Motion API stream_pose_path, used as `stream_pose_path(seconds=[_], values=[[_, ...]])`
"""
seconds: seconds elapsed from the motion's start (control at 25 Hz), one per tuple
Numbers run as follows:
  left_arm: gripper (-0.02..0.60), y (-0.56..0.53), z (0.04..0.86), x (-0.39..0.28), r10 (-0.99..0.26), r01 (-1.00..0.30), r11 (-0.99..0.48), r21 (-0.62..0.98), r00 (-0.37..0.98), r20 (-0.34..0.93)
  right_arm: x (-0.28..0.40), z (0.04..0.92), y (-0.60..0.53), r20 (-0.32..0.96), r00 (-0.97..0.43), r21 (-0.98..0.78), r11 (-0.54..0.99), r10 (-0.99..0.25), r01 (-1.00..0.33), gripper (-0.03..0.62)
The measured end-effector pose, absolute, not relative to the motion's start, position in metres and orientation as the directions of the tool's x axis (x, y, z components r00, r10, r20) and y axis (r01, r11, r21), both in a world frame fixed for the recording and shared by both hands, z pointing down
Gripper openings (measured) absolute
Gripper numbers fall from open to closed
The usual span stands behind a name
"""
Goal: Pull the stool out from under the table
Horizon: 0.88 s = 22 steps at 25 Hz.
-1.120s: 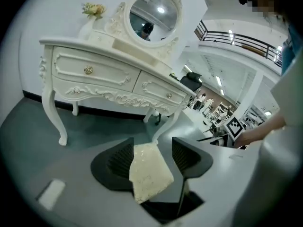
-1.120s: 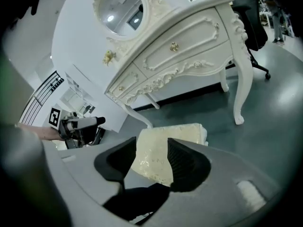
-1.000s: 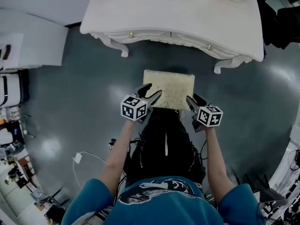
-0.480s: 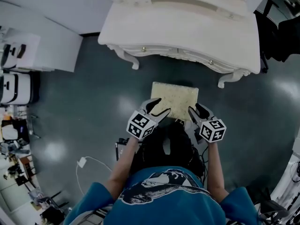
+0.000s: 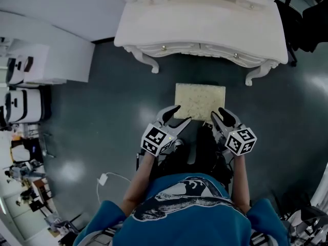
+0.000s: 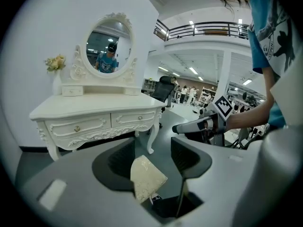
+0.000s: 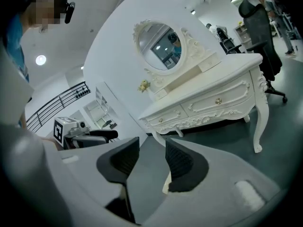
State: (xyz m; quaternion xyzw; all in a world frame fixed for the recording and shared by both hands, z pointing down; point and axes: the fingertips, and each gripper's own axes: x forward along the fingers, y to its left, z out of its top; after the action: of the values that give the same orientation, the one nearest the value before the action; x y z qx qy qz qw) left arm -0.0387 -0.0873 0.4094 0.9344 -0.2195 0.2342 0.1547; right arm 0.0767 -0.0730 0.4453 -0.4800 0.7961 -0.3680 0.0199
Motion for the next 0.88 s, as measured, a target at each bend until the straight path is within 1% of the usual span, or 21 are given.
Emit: stream_pose_path(seconds=[0.28, 0.48, 0.6, 0.76, 0.88], values=[[0.244, -0.051, 0.392, -0.071, -0.33, -0.439, -0.884, 0.164, 0.832, 0.446, 0.048, 0.412, -0.035, 0.285, -0.493, -0.554, 0.278, -0.822, -0.785, 0.163], [0.239, -0.018, 0.379, -0.117, -0.324, -0.418, -0.894, 0.165, 0.854, 0.408, -0.001, 0.394, -0.006, 0.26, -0.485, -0.539, 0.291, -0.835, -0.791, 0.163], [0.233, -0.002, 0.38, -0.146, -0.324, -0.412, -0.9, 0.139, 0.849, 0.418, -0.029, 0.388, 0.01, 0.259, -0.487, -0.504, 0.313, -0.834, -0.805, 0.16], [0.229, 0.018, 0.372, -0.167, -0.332, -0.402, -0.911, 0.092, 0.847, 0.416, -0.054, 0.384, 0.029, 0.262, -0.485, -0.473, 0.327, -0.835, -0.818, 0.137], [0.216, 0.031, 0.366, -0.175, -0.335, -0.393, -0.917, 0.074, 0.856, 0.394, -0.064, 0.377, 0.042, 0.265, -0.466, -0.449, 0.32, -0.844, -0.835, 0.092]])
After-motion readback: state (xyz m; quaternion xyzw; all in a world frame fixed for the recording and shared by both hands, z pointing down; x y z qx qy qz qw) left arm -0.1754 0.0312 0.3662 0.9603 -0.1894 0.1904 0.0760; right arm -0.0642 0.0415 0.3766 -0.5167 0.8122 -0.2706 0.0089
